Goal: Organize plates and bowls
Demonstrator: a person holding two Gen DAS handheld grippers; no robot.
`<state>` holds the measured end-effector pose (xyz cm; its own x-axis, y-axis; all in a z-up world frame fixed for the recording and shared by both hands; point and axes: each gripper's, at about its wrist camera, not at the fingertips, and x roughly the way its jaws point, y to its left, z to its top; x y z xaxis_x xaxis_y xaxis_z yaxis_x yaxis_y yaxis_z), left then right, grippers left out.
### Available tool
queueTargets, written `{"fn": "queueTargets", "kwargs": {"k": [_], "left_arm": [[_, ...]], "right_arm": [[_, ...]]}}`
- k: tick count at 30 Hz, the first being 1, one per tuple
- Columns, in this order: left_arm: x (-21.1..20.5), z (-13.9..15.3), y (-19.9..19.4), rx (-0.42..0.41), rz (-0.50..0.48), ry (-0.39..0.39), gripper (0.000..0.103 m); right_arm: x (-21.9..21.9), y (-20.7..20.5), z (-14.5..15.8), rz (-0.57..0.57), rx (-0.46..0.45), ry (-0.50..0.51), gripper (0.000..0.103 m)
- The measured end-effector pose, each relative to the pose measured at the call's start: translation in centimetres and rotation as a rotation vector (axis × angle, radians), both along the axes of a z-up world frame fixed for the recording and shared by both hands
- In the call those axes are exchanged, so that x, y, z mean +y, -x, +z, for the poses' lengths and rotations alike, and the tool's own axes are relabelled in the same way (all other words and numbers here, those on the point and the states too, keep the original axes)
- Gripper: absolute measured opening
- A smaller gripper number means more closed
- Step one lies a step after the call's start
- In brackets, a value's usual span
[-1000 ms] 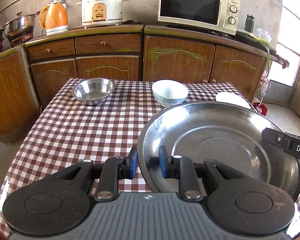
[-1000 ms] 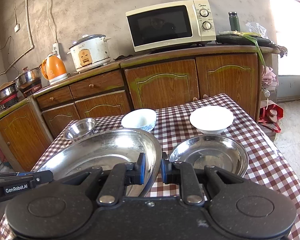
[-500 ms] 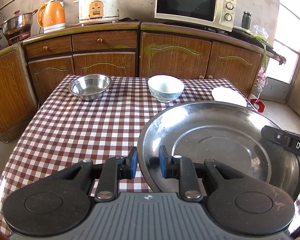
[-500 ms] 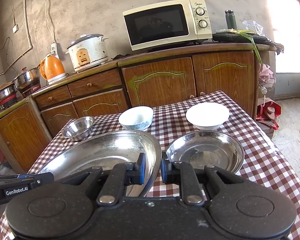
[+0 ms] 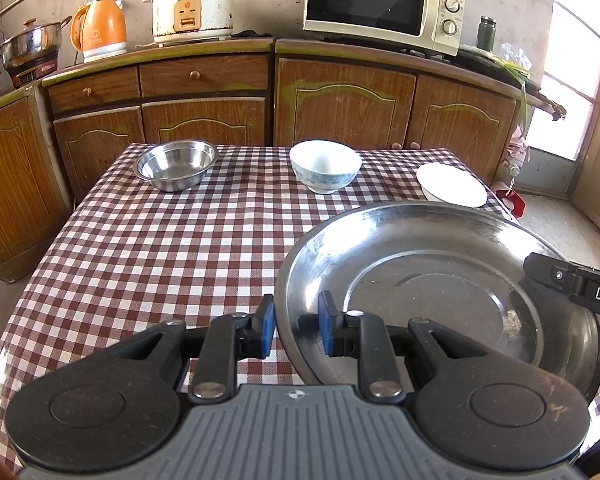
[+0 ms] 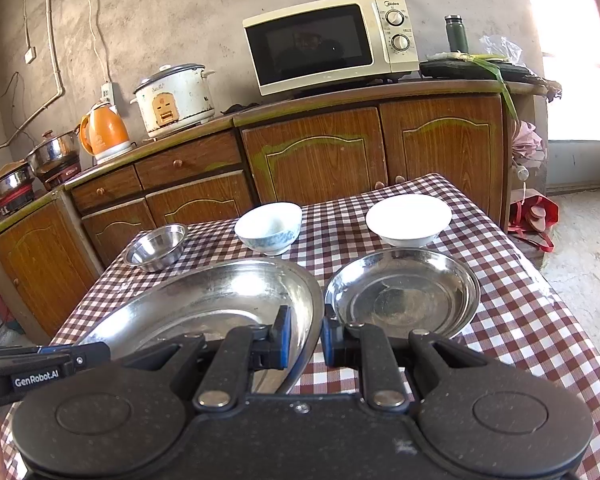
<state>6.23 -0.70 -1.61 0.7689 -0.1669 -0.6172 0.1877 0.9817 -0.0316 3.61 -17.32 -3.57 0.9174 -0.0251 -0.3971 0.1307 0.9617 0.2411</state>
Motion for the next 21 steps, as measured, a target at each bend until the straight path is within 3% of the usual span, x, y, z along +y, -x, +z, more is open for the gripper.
{"fn": "queueTargets", "kwargs": {"k": [21], "left_arm": [[-0.5,-0.7,0.8,0.021,-0.011,0.001,0.023]], "right_arm": [[-0.3,1.9,-1.1,-0.005,0.016,-0.007,0.021]]}}
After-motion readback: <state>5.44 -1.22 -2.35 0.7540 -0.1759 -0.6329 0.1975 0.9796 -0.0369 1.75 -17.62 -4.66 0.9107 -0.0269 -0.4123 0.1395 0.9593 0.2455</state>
